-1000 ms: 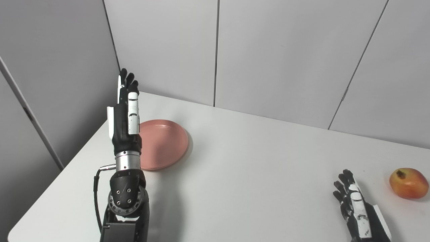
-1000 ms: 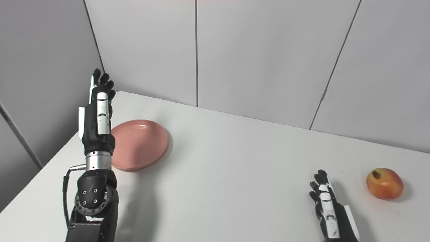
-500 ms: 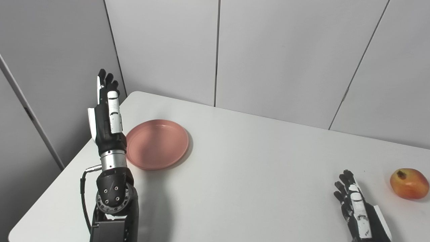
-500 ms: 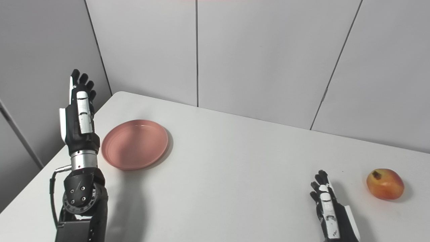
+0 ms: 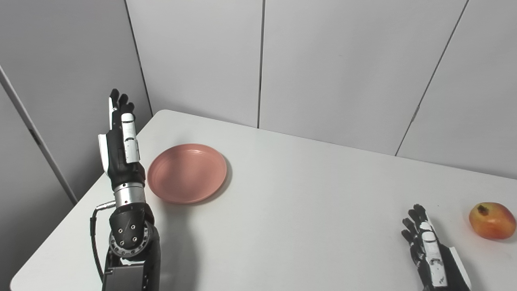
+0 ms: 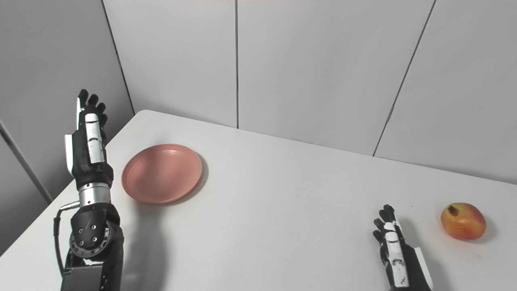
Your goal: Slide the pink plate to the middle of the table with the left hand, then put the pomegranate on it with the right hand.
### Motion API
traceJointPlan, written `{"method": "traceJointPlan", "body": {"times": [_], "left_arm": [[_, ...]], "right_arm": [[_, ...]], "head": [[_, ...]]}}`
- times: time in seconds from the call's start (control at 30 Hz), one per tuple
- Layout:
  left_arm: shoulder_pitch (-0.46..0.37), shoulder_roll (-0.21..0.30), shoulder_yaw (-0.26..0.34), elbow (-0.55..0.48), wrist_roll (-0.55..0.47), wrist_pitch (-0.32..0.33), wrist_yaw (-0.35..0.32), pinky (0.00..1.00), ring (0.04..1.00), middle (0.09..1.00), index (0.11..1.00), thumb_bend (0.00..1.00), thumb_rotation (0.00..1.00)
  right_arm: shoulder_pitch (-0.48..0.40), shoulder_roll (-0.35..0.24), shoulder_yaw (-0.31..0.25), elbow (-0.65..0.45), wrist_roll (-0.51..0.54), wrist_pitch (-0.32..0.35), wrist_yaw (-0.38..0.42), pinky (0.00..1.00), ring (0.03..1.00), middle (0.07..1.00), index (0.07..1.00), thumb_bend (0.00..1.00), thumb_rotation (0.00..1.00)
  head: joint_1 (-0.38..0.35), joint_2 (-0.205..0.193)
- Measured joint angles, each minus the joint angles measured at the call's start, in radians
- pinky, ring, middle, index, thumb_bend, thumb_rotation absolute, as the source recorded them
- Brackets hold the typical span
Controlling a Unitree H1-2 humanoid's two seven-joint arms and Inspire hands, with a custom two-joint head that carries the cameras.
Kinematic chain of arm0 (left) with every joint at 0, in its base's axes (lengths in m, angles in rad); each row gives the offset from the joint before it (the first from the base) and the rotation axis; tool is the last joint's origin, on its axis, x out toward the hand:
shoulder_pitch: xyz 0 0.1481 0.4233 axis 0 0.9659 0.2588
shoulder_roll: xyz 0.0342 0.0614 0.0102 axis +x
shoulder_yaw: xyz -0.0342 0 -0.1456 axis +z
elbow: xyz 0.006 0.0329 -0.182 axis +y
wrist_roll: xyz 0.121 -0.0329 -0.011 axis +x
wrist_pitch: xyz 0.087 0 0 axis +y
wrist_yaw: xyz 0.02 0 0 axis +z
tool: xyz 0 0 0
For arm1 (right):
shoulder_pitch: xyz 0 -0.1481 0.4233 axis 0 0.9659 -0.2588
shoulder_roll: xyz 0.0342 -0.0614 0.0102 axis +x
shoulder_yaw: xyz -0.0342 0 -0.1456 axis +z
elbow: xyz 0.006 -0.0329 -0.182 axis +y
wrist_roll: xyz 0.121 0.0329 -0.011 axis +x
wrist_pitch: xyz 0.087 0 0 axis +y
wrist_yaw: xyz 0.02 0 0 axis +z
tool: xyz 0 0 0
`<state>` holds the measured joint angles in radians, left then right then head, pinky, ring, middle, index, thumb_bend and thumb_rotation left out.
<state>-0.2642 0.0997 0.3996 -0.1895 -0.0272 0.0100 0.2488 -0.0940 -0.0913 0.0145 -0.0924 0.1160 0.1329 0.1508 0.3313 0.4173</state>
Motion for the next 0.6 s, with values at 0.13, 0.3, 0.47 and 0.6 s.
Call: {"method": "traceJointPlan", "body": {"times": [0.13, 0.3, 0.47, 0.6], "left_arm": [[0.001, 0.0, 0.002, 0.005, -0.016, 0.0, 0.0, 0.96, 0.949, 0.961, 0.946, 0.44, 1.0], [0.002, 0.001, 0.01, 0.035, -0.052, -0.001, 0.0, 0.95, 0.947, 0.956, 0.941, 0.43, 1.0], [0.003, 0.003, 0.011, 0.043, -0.069, -0.001, 0.0, 0.96, 0.953, 0.958, 0.944, 0.42, 1.0], [0.003, 0.003, 0.015, 0.073, -0.081, -0.001, 0.0, 0.97, 0.96, 0.963, 0.95, 0.4, 1.0]], "right_arm": [[0.0, 0.0, 0.0, 0.0, 0.0, 0.0, 0.0, 1.0, 0.988, 1.0, 1.0, 0.15, 1.0], [0.0, 0.0, 0.0, 0.0, 0.0, 0.0, 0.0, 1.0, 0.992, 1.0, 1.0, 0.15, 1.0], [0.0, -0.001, 0.0, 0.0, 0.0, 0.0, 0.0, 1.0, 0.991, 1.0, 1.0, 0.15, 1.0], [0.0, -0.001, 0.0, 0.0, 0.006, 0.0, 0.0, 1.0, 0.992, 1.0, 0.999, 0.16, 1.0]], "head": [[0.0, 0.0], [0.002, 0.002], [0.008, 0.002], [0.008, 0.003]]}}
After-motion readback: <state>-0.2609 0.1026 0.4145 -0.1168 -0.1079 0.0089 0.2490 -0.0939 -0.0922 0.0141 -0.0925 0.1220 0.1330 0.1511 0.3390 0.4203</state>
